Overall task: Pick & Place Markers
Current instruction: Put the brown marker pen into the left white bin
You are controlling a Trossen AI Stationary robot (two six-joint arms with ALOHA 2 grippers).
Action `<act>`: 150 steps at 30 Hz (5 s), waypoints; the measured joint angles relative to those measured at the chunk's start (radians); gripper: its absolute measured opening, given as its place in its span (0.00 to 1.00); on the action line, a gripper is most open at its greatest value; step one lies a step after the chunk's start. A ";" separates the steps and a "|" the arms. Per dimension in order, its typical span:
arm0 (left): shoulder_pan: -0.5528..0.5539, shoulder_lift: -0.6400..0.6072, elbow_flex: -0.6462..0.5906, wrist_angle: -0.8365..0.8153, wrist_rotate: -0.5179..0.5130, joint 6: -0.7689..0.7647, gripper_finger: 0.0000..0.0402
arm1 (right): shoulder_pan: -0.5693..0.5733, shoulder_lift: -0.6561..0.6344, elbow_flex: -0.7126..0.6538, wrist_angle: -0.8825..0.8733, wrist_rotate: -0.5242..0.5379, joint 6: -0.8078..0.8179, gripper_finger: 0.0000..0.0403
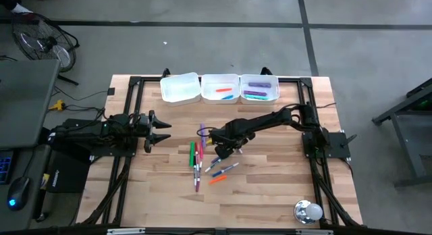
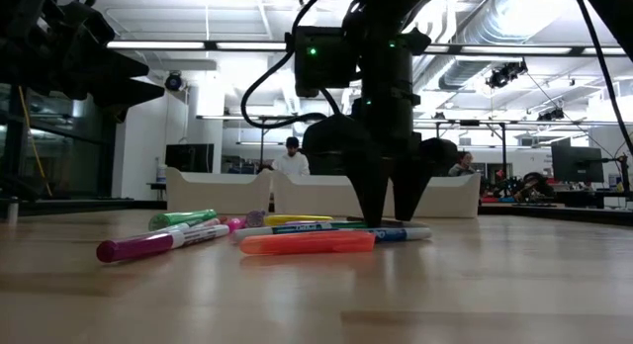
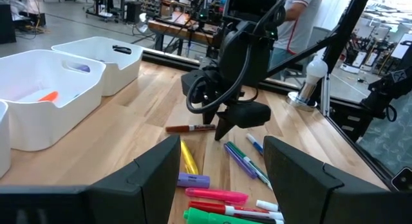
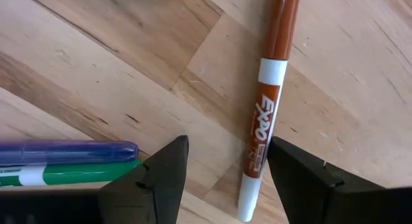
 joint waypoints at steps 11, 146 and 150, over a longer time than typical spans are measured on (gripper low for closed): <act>0.000 0.000 0.000 0.000 -0.001 -0.005 0.55 | 0.000 0.000 0.000 -0.011 0.005 -0.031 0.28; 0.000 0.920 0.620 0.081 -0.211 -0.162 0.55 | -0.423 -0.085 0.000 0.088 0.143 -1.066 0.00; 0.000 0.920 0.620 0.079 -0.211 -0.183 0.55 | -0.439 -0.076 0.000 0.120 0.167 -1.126 0.00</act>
